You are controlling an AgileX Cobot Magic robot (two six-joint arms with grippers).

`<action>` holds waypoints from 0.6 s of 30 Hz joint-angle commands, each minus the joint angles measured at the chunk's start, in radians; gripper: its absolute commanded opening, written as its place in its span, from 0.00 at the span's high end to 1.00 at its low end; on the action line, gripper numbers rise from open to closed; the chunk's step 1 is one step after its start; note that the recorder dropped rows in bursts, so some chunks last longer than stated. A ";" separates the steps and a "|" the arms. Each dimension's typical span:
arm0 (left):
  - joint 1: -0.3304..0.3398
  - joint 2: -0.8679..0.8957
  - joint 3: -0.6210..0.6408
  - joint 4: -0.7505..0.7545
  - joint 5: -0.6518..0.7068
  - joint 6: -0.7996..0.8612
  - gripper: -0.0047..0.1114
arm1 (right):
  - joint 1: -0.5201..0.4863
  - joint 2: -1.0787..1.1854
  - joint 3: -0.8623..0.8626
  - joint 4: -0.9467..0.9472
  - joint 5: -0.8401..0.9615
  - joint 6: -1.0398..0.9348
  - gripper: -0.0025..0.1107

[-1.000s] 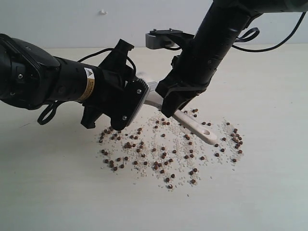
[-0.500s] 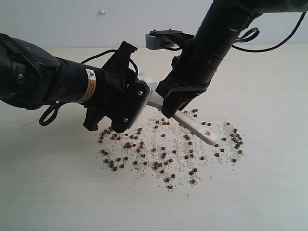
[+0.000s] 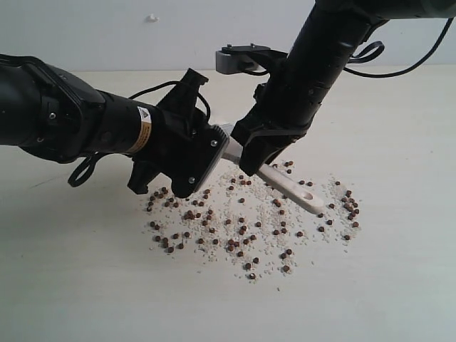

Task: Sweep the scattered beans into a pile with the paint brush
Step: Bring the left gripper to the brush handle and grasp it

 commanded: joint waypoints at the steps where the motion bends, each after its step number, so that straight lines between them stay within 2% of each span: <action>1: -0.005 0.003 -0.007 -0.010 0.016 0.001 0.58 | -0.005 -0.004 -0.010 0.010 0.002 -0.003 0.98; 4: -0.005 0.003 -0.007 -0.010 0.021 0.001 0.63 | -0.005 -0.004 -0.010 0.010 0.002 -0.003 0.98; 8: -0.005 0.003 -0.007 -0.010 0.048 0.001 0.84 | -0.005 -0.004 -0.010 0.010 0.002 -0.001 0.98; 11: -0.005 0.003 -0.007 -0.010 0.091 0.001 0.96 | -0.005 -0.004 -0.010 0.010 0.002 -0.001 0.98; 15: -0.005 0.003 -0.007 -0.010 0.092 0.024 0.96 | -0.005 -0.004 -0.010 0.017 -0.006 0.002 0.98; 18: -0.005 0.003 -0.007 -0.010 0.086 0.023 0.96 | -0.005 -0.004 -0.010 0.017 -0.007 0.009 0.90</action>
